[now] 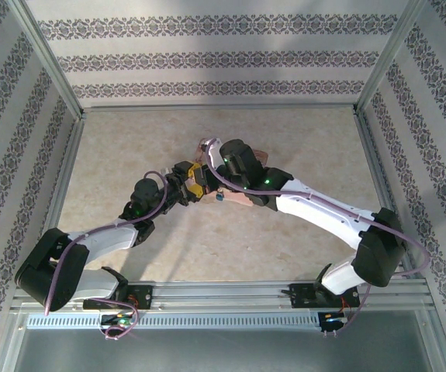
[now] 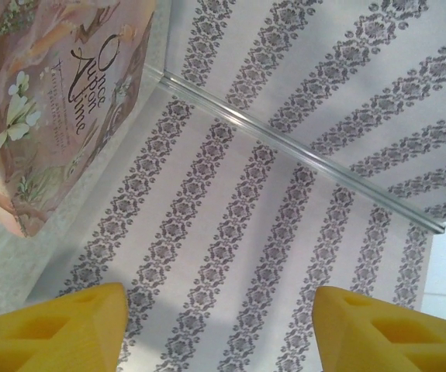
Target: Unlock a padlock with a key
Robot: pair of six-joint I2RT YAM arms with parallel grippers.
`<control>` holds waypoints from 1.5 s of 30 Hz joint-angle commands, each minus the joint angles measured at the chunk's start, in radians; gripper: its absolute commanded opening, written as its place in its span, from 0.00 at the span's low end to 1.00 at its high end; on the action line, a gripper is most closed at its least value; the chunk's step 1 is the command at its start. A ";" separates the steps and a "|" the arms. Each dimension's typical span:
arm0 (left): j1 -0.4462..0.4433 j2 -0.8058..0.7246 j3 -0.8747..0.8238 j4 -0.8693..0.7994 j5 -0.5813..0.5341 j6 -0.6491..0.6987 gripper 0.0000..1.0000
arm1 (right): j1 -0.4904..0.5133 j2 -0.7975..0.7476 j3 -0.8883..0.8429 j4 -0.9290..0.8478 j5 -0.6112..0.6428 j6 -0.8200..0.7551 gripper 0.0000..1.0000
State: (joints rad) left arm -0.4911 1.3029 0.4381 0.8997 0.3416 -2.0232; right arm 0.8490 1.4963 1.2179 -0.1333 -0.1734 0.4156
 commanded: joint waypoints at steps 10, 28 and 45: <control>-0.019 -0.002 -0.022 0.088 -0.035 -0.015 0.45 | 0.010 0.024 -0.080 0.058 0.009 0.041 0.00; -0.020 0.010 -0.045 0.088 -0.059 -0.008 0.15 | 0.009 -0.024 -0.116 0.061 0.052 0.042 0.00; -0.021 0.033 -0.056 0.099 -0.061 -0.007 0.09 | 0.001 -0.068 -0.141 0.069 0.074 0.043 0.00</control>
State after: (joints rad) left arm -0.4969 1.3277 0.3923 0.9344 0.2901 -2.0357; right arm 0.8490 1.4609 1.0882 -0.0776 -0.1200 0.4465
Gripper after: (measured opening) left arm 0.092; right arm 0.051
